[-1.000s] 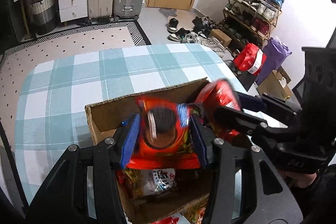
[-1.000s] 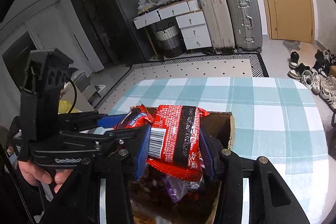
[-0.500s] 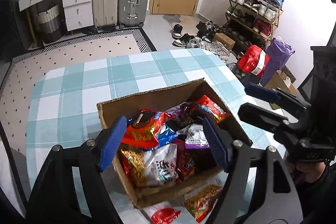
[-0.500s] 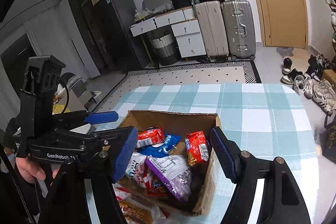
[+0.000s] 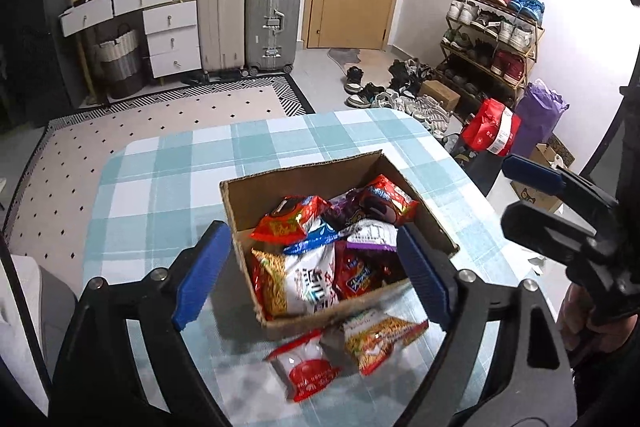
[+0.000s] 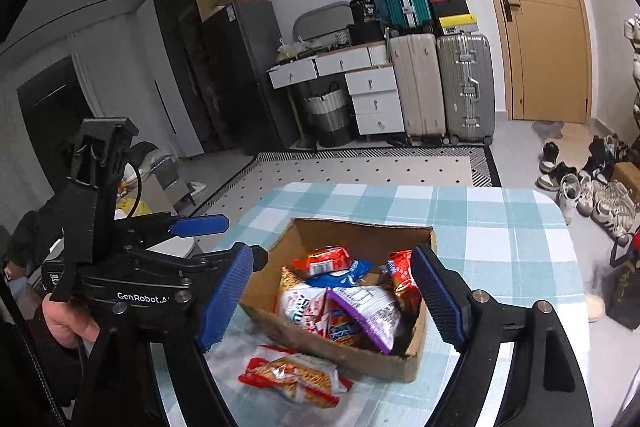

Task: Organize snacks
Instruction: 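Move both grippers back from the box toward the snacks left on the table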

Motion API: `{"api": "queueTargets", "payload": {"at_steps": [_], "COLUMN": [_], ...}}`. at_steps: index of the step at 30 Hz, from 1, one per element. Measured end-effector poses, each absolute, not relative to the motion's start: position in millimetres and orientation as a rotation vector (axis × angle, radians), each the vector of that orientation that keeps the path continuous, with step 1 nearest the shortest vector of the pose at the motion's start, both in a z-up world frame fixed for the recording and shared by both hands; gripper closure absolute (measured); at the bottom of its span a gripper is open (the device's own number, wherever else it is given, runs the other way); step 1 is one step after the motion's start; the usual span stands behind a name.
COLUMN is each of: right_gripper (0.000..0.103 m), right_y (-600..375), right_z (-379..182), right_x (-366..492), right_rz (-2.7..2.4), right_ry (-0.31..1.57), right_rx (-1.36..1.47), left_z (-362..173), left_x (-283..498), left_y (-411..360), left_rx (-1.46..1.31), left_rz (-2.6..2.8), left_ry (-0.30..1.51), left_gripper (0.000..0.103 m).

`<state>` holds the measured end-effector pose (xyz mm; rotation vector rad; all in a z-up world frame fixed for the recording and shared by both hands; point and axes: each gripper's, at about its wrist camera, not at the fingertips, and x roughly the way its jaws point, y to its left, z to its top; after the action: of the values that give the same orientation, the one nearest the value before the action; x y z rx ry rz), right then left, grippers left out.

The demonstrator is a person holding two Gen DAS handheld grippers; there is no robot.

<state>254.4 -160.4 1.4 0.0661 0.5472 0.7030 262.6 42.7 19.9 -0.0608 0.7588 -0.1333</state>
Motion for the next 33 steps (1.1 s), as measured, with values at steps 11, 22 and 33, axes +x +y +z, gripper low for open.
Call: {"api": "queueTargets", "payload": {"at_steps": [11, 22, 33], "right_gripper": [0.009, 0.004, 0.001], "right_y": [-162.5, -166.5, -169.5], "right_z": [6.1, 3.0, -35.1], "right_x": [202.1, 154.1, 136.4], "right_rz": [0.694, 0.682, 0.669], "right_ry": [0.526, 0.495, 0.518], "right_rx": [0.043, 0.041, 0.068], "left_z": [34.4, 23.7, -15.9], "left_x": [198.0, 149.1, 109.4], "left_y": [44.7, 50.2, 56.8], "left_rx": [-0.06, -0.116, -0.11], "left_rz": [-0.073, -0.028, 0.043], "left_ry": [0.691, 0.685, 0.683], "left_gripper": [0.001, 0.001, 0.001]}}
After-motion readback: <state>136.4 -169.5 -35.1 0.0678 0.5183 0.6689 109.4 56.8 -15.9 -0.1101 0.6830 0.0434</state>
